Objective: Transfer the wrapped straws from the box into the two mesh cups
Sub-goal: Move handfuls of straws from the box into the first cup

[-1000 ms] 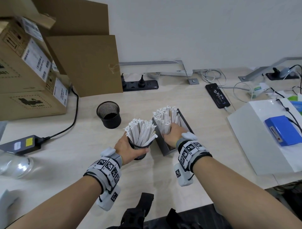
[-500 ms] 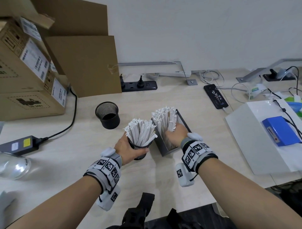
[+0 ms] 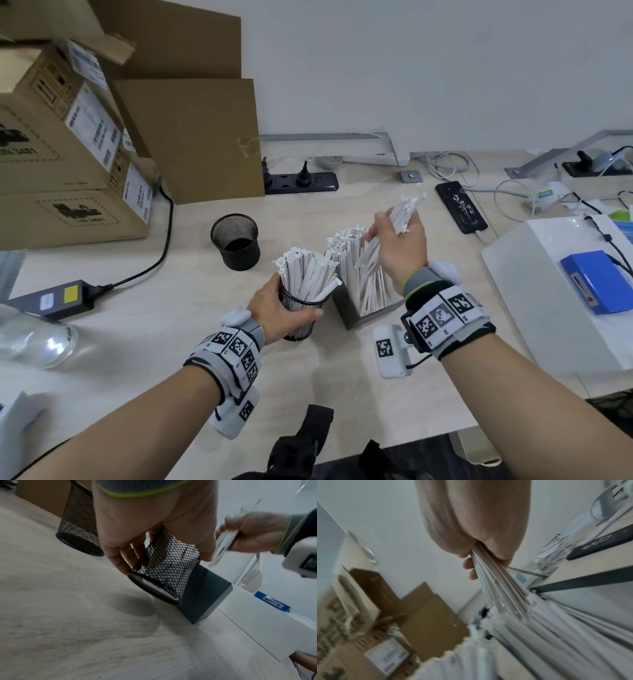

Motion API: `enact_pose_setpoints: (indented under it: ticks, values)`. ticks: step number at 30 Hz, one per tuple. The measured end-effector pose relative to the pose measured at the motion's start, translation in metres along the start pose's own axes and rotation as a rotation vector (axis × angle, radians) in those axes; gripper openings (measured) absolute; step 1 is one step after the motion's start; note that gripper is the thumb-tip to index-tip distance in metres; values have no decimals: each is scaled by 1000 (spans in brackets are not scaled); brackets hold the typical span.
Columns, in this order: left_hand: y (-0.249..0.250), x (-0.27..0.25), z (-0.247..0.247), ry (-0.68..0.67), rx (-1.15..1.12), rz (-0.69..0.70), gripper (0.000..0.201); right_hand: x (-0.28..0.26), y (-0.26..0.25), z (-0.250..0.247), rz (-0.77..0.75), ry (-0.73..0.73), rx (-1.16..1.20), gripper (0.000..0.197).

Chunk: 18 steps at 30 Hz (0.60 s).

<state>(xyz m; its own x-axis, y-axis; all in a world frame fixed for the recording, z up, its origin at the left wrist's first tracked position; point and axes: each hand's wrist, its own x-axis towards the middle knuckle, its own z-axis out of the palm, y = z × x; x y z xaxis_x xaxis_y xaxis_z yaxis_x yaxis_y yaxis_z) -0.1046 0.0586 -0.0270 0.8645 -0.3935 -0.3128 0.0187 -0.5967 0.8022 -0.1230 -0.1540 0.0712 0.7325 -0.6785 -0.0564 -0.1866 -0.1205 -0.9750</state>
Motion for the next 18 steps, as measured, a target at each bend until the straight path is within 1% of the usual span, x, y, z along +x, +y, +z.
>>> enact_pose_setpoints:
  ticks: [2, 4, 7, 9, 12, 13, 15, 18]
  values:
    - [1, 0, 1, -6, -5, 3, 92, -6, -18, 7, -25, -43, 131, 14]
    - [4, -1, 2, -9, -7, 5, 90, -16, -32, 17, -31, -103, 232, 15]
    - [9, -2, 2, -5, 1, 24, 86, -32, -32, 34, 35, -175, 290, 14]
    - [13, -3, 2, -8, -9, 49, 86, -40, -22, 42, 76, -221, 248, 14]
    - [18, -3, 2, -9, -50, 69, 91, -50, -8, 46, 111, -307, 52, 19]
    - [18, -2, 2, -8, -63, 71, 91, -52, -5, 45, 100, -340, -4, 21]
    - [16, -2, 0, -8, -73, 70, 91, -52, -4, 45, 12, -363, -76, 25]
    - [12, -3, -2, 5, -52, 74, 90, -44, -9, 43, -177, -263, -96, 30]
